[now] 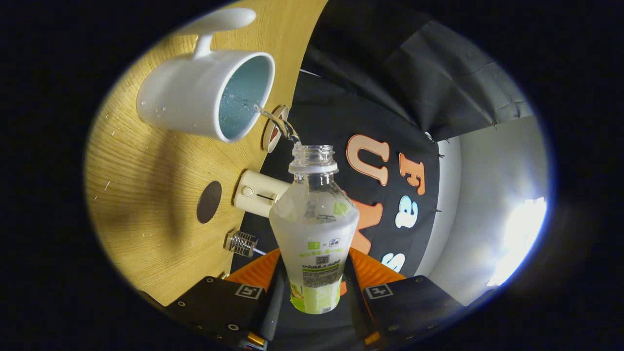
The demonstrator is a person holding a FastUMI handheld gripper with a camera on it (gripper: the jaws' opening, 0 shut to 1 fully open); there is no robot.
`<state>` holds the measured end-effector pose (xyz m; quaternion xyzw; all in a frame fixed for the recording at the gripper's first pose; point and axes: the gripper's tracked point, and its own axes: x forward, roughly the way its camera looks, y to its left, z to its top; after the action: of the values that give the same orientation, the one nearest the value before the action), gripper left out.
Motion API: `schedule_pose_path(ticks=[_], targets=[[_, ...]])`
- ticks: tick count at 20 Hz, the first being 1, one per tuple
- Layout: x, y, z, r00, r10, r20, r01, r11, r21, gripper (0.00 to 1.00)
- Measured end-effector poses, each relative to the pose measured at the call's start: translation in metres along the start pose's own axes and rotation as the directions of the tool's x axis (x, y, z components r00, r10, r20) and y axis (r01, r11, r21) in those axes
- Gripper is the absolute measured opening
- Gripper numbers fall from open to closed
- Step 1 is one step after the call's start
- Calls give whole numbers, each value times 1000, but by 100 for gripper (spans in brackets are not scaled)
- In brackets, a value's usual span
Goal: Take the bottle from table, then pour the juice into the cup, finally place the bottle on the coaster
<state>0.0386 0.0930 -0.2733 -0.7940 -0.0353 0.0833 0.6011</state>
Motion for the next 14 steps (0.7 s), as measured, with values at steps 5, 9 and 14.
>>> schedule_pose_path(ticks=[5,9,14], targets=[[0,-6,3,999,-11,32,13,999,-47,61],[5,-12,-1,999,-17,39,20,997,-76,61],[6,-18,4,999,-14,52,19,995,-100,61]])
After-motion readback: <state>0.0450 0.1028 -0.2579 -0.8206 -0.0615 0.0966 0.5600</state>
